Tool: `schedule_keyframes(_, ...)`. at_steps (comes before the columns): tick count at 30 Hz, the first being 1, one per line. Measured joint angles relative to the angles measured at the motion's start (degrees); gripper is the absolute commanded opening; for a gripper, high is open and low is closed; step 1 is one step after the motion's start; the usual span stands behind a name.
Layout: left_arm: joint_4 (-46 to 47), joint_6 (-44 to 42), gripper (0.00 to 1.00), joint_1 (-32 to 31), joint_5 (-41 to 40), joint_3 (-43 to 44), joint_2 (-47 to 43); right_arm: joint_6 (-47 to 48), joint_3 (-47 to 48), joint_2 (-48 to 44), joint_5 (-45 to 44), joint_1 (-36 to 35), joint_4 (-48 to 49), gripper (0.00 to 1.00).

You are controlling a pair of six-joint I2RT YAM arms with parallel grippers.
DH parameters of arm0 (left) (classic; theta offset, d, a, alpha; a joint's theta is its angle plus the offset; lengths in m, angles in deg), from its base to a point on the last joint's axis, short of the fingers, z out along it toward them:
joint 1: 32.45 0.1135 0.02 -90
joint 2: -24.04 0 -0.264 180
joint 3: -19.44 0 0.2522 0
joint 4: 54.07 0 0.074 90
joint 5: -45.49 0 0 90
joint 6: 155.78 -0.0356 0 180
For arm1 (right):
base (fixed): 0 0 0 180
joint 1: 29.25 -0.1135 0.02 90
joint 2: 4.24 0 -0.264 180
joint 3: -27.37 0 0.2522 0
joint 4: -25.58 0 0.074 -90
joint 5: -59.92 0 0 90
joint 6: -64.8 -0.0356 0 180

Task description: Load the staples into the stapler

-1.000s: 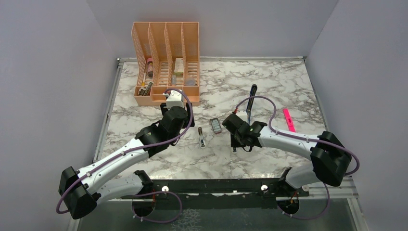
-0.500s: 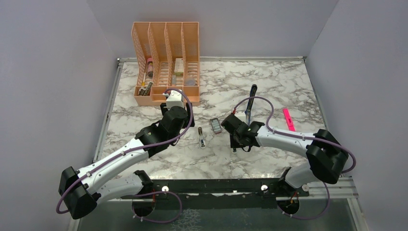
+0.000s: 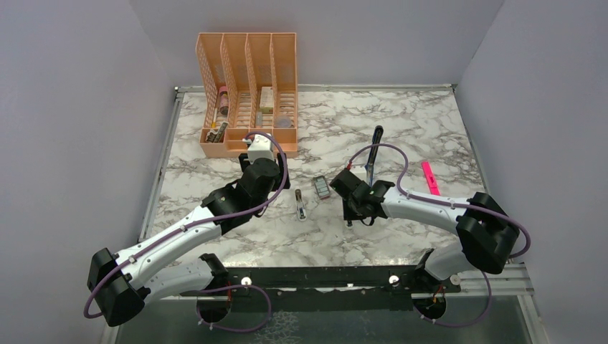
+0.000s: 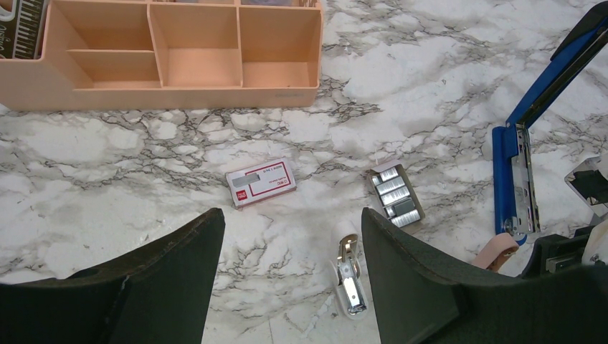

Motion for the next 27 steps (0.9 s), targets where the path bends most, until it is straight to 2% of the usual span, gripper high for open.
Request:
schedule_keyframes(13,0.0,0.0,0.71,0.0,0.0,0.0,0.0,0.5,0.0,0.0,1.3,0.0,0.0,0.28)
schedule_keyframes(22,0.0,0.0,0.71,0.2,0.0,0.0,0.0,0.7,0.2,0.1,1.4,0.0,-0.8,0.37)
schedule_keyframes(27,0.0,0.0,0.71,0.2,0.0,0.0,0.0,0.7,1.4,0.0,0.9,0.0,-1.8,0.37)
